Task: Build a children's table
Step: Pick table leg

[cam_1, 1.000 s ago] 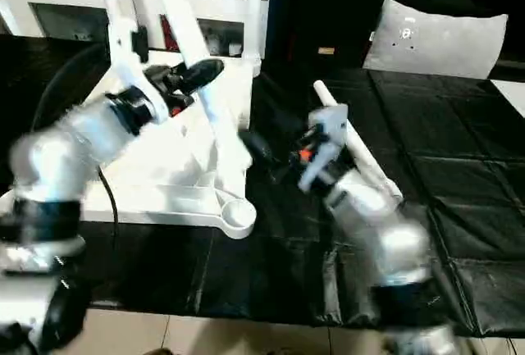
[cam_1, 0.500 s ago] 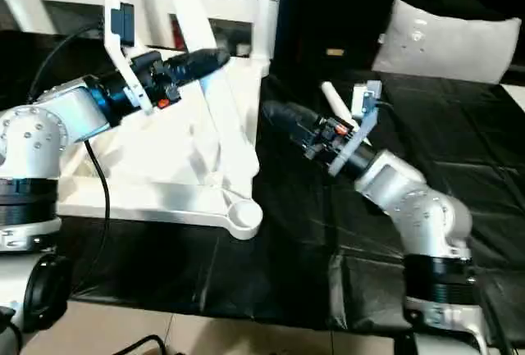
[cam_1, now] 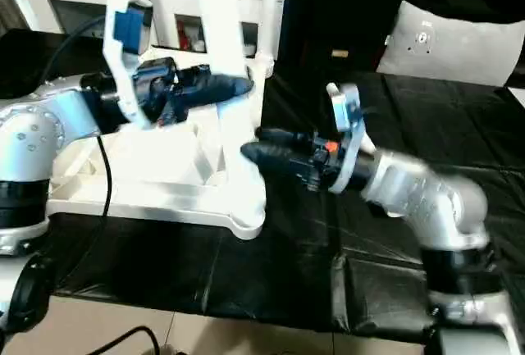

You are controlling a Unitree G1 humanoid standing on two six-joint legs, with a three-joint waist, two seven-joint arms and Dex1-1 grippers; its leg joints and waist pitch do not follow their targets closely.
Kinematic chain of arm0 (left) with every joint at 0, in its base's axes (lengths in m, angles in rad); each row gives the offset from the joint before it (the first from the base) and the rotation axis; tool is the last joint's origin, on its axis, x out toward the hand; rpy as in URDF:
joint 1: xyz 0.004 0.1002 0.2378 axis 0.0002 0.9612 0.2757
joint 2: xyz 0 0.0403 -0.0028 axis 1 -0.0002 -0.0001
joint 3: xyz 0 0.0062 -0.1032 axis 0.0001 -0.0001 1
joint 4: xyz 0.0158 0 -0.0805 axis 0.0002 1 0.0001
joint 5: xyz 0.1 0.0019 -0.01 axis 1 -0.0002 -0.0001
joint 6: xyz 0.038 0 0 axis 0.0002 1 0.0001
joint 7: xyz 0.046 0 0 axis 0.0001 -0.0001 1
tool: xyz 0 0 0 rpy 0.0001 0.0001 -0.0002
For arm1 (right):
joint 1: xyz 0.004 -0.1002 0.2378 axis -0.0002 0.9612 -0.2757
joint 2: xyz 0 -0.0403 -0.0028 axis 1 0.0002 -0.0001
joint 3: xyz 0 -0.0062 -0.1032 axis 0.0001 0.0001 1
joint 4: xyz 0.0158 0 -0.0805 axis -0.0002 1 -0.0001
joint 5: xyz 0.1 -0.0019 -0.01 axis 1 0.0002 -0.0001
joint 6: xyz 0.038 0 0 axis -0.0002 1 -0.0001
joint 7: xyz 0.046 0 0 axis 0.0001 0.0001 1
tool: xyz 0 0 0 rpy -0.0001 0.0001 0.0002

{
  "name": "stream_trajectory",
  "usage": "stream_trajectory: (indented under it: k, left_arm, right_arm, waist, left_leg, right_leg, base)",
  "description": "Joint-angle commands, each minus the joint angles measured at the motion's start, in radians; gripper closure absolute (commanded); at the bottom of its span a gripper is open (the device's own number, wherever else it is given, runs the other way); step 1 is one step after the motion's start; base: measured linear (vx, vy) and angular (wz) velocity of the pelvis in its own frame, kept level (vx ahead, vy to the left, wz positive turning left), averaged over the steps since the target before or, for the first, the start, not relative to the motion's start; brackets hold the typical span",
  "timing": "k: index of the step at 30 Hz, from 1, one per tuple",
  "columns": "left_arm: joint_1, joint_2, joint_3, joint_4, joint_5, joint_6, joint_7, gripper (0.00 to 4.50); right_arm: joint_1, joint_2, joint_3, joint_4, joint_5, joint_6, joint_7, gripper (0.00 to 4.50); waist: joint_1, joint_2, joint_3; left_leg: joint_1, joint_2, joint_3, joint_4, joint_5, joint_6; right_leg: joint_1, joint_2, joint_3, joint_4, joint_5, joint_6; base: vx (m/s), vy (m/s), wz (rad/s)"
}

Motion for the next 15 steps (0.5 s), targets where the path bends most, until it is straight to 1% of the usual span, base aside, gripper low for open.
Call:
stream_trajectory:
  k: [1,2,3,6,7,8,11,12,13,15]
  left_arm:
    - [-0.032,0.006,-0.014,-0.029,-0.027,0.009,-0.04,2.68]
    - [-0.047,0.009,-0.024,-0.024,-0.027,0.008,-0.071,2.68]
    - [-0.048,0.009,-0.024,-0.023,-0.028,0.008,-0.073,2.68]
    - [-0.059,0.007,-0.029,-0.014,-0.034,0.01,-0.091,2.68]
    - [-0.066,0.002,-0.033,-0.009,-0.035,0.01,-0.097,2.68]
    - [-0.072,-0.004,-0.034,-0.003,-0.035,0.01,-0.1,2.68]
    - [-0.079,-0.012,-0.038,0.003,-0.031,0.007,-0.103,2.68]
    - [-0.083,-0.018,-0.042,0.01,-0.026,0.002,-0.103,2.68]
    - [-0.084,-0.018,-0.043,0.012,-0.025,0.001,-0.104,2.68]
    - [-0.085,-0.019,-0.045,0.014,-0.023,-0.001,-0.108,2.68]
  right_arm:
    - [-0.019,-0.019,0.004,-0.01,0.017,0.01,0.025,0.34]
    - [-0.036,-0.035,0.02,-0.01,0.028,0.02,0.075,0.51]
    - [-0.037,-0.036,0.021,-0.01,0.029,0.021,0.079,0.62]
    - [-0.05,-0.047,0.038,-0.012,0.029,0.026,0.12,0.74]
    - [-0.058,-0.052,0.052,-0.014,0.026,0.029,0.144,1.01]
    - [-0.064,-0.052,0.063,-0.017,0.022,0.033,0.158,1.01]
    - [-0.072,-0.05,0.079,-0.022,0.011,0.036,0.172,1.2]
    - [-0.074,-0.042,0.093,-0.024,-0.003,0.03,0.173,1.43]
    - [-0.074,-0.041,0.097,-0.023,-0.005,0.028,0.174,1.43]
    - [-0.075,-0.039,0.104,-0.021,-0.009,0.025,0.176,1.58]
  waist:
    - [0.002,-0.007,-0.075]
    - [0.002,-0.008,-0.074]
    - [0.004,-0.007,-0.076]
    - [0.003,-0.009,-0.075]
    - [0.003,-0.007,-0.075]
    - [0.005,-0.005,-0.076]
    - [0.003,-0.007,-0.076]
    - [0.004,-0.008,-0.076]
    - [0.004,-0.008,-0.076]
    - [0.004,-0.009,-0.077]
  left_leg:
    - [0.008,0.027,-0.001,-0.062,-0.072,0.005]
    - [0.007,0.026,-0.001,-0.062,-0.072,0.007]
    - [0.009,0.027,-0.001,-0.061,-0.07,0.01]
    - [0.006,0.026,-0.001,-0.061,-0.065,0.01]
    - [0.005,0.026,-0.001,-0.06,-0.067,0.009]
    - [0.006,0.026,-0.001,-0.06,-0.064,0.01]
    - [0.005,0.027,-0.002,-0.06,-0.062,0.009]
    - [0.004,0.026,-0.002,-0.059,-0.061,0.007]
    - [0.004,0.026,-0.001,-0.059,-0.061,0.007]
    - [0.004,0.025,-0.001,-0.059,-0.06,0.006]
  right_leg:
    - [0.059,-0.079,0.043,-0.069,-0.264,-0.155]
    - [0.059,-0.079,0.042,-0.07,-0.261,-0.156]
    - [0.059,-0.078,0.042,-0.069,-0.257,-0.156]
    - [0.06,-0.079,0.042,-0.068,-0.245,-0.163]
    - [0.061,-0.079,0.042,-0.067,-0.248,-0.163]
    - [0.062,-0.079,0.042,-0.068,-0.245,-0.163]
    - [0.062,-0.079,0.041,-0.067,-0.239,-0.168]
    - [0.062,-0.079,0.042,-0.067,-0.24,-0.168]
    - [0.062,-0.078,0.042,-0.067,-0.241,-0.167]
    - [0.062,-0.077,0.042,-0.068,-0.247,-0.162]
  base:
    - [0.0,0.0,0.0]
    - [0.0,0.0,0.0]
    - [0.0,0.0,0.0]
    - [0.0,0.0,0.0]
    - [0.0,0.0,0.0]
    - [0.0,0.0,0.0]
    - [0.0,0.0,0.0]
    - [0.0,0.0,0.0]
    - [0.0,0.0,0.0]
    - [0.0,0.0,0.0]
